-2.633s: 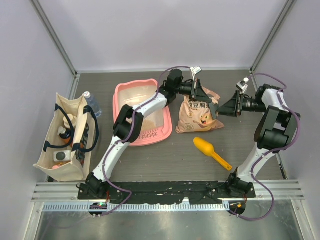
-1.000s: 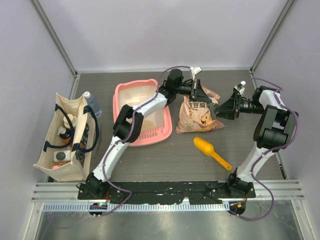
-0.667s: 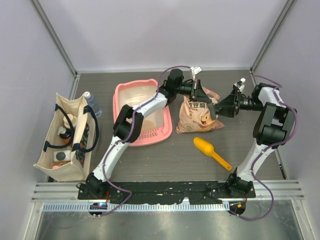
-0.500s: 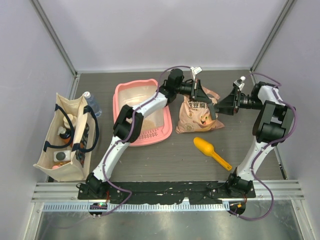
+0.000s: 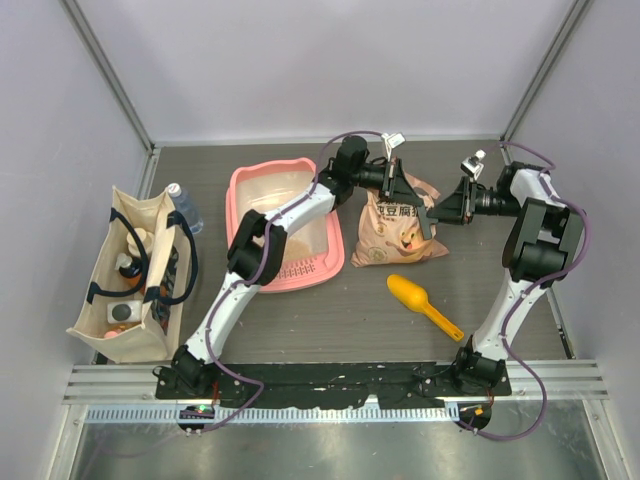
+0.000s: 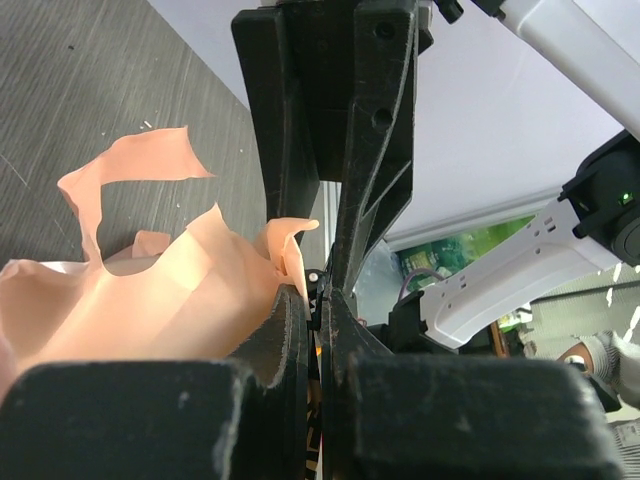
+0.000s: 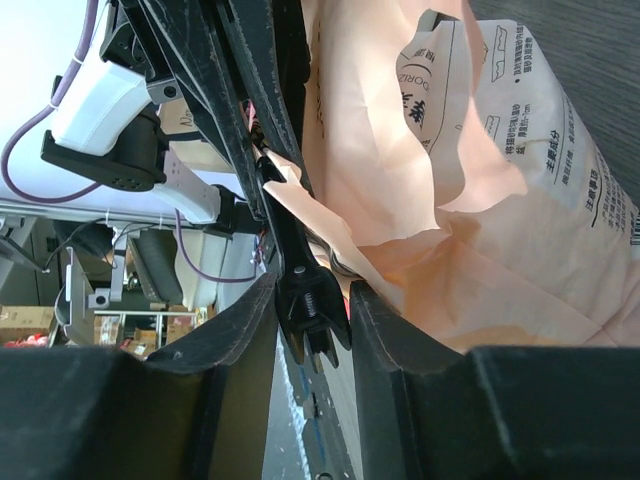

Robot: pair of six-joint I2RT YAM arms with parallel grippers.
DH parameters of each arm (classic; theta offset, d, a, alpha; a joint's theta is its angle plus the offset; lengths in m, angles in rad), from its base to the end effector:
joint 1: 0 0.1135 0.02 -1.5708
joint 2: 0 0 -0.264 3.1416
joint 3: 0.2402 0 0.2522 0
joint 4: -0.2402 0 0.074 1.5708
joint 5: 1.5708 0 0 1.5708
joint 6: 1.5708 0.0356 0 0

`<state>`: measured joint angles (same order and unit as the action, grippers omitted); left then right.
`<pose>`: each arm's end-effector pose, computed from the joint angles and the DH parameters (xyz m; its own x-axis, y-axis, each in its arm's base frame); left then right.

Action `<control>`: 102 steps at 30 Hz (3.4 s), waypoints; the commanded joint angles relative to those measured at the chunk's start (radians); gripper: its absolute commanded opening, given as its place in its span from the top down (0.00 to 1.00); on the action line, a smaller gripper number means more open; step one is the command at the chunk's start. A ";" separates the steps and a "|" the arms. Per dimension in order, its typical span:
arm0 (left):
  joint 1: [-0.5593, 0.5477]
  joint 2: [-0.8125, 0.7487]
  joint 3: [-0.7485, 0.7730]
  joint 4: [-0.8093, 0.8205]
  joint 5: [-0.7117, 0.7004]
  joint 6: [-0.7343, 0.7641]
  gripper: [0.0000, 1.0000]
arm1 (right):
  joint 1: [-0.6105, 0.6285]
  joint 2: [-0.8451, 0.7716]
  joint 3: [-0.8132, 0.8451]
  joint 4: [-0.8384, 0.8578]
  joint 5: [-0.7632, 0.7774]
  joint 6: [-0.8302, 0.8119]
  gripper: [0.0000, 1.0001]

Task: Fill the litter box with clean litter
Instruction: Pick up the clamp at the center of the board.

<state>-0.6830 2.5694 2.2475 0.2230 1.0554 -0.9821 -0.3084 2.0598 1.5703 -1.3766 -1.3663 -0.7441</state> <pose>0.4338 -0.3929 0.2268 -0.8598 0.1711 -0.4811 0.4820 -0.0393 -0.8753 0.3581 -0.0775 0.2066 -0.8963 0.1412 -0.4204 -0.3723 0.2754 0.8863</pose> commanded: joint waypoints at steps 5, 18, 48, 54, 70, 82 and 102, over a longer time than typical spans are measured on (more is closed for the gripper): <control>-0.004 0.009 0.046 -0.001 0.026 0.010 1.00 | 0.009 -0.050 -0.004 -0.127 -0.013 -0.028 0.67; 0.000 0.011 0.049 -0.013 0.028 0.014 1.00 | 0.031 -0.047 -0.003 -0.127 0.015 -0.008 0.59; -0.018 0.031 0.077 -0.054 -0.018 0.143 0.63 | -0.081 -0.102 0.241 -0.088 -0.045 0.100 0.99; -0.021 0.035 0.072 -0.090 -0.064 0.217 0.68 | -0.081 -0.070 0.332 -0.073 -0.007 0.100 0.99; -0.038 0.034 0.120 0.026 0.026 0.181 0.53 | 0.043 -0.113 0.230 0.087 -0.059 0.126 0.99; -0.035 0.020 0.096 0.009 0.103 0.149 0.57 | 0.035 0.040 0.405 -0.070 -0.103 0.001 0.99; 0.008 -0.066 0.239 -0.188 -0.202 0.430 0.27 | 0.045 0.083 0.780 0.040 -0.074 0.169 0.99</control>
<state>-0.6964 2.5996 2.4577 0.0650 0.9043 -0.6445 -0.2508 2.1719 2.2337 -1.3514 -1.4517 -0.6533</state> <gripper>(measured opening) 0.676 0.336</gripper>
